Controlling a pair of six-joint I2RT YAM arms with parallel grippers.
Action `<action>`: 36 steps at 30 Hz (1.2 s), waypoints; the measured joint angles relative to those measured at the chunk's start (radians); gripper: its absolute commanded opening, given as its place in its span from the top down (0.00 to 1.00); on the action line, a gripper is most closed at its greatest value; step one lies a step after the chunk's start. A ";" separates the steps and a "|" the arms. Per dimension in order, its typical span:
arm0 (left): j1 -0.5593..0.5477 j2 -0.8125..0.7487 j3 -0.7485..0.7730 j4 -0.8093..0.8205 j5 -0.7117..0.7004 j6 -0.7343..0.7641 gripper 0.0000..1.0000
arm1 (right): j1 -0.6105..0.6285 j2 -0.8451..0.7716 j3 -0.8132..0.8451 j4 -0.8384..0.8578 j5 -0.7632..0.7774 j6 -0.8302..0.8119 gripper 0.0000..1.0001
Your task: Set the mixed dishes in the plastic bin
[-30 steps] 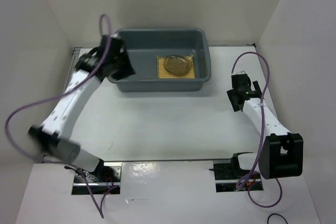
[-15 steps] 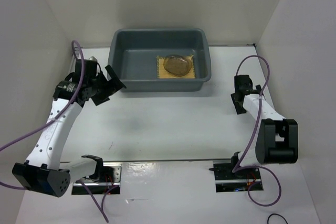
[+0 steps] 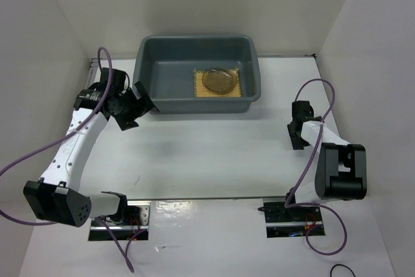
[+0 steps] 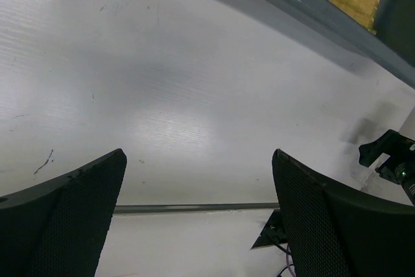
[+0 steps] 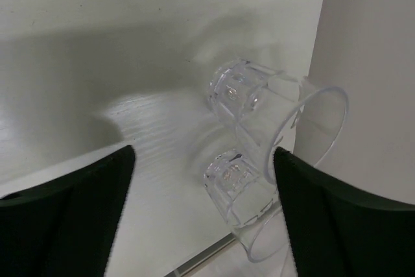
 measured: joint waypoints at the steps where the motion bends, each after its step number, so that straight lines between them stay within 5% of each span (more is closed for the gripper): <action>1: 0.000 0.010 0.008 -0.001 0.002 0.000 0.00 | 0.000 0.000 0.000 0.002 -0.003 0.000 0.21; 16: 0.016 -0.038 -0.045 0.032 0.022 -0.002 0.00 | 0.000 0.008 -0.008 0.051 -0.042 -0.042 1.00; 25: 0.053 -0.196 -0.167 0.092 0.034 -0.029 0.00 | 0.000 0.044 0.143 -0.017 -0.059 -0.087 1.00; 31: 0.069 -0.298 -0.186 0.124 0.010 -0.027 0.00 | 0.071 0.036 0.647 -0.105 -0.081 -0.130 1.00; 36: 0.097 -0.423 -0.299 0.149 0.020 -0.038 0.00 | 0.329 0.059 1.033 -0.139 -0.206 -0.197 1.00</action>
